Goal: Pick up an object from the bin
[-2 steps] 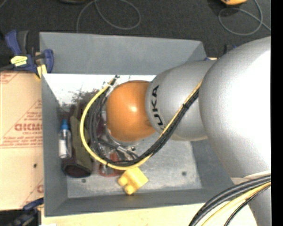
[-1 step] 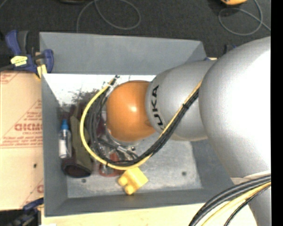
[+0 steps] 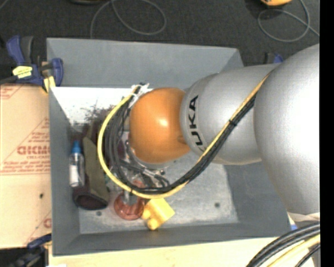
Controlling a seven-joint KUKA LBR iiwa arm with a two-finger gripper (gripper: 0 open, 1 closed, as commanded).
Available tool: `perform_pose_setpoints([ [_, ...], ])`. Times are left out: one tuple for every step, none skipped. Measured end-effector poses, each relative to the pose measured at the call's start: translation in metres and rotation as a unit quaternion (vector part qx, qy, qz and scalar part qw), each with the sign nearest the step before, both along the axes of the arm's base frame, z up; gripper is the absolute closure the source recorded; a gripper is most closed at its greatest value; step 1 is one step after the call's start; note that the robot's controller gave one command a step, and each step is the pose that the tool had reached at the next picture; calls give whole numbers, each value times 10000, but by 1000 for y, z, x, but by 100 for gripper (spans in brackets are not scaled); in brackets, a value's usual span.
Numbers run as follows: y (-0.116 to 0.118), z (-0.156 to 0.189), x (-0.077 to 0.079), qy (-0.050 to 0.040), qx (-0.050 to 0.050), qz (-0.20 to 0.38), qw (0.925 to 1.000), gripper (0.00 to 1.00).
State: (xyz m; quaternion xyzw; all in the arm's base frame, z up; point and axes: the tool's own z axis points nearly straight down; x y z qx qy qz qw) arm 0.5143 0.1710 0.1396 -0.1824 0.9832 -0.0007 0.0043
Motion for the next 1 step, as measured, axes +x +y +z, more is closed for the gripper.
perform_pose_setpoints([
  [0, 49, -5, -48, 23, -102, 9999, 100],
])
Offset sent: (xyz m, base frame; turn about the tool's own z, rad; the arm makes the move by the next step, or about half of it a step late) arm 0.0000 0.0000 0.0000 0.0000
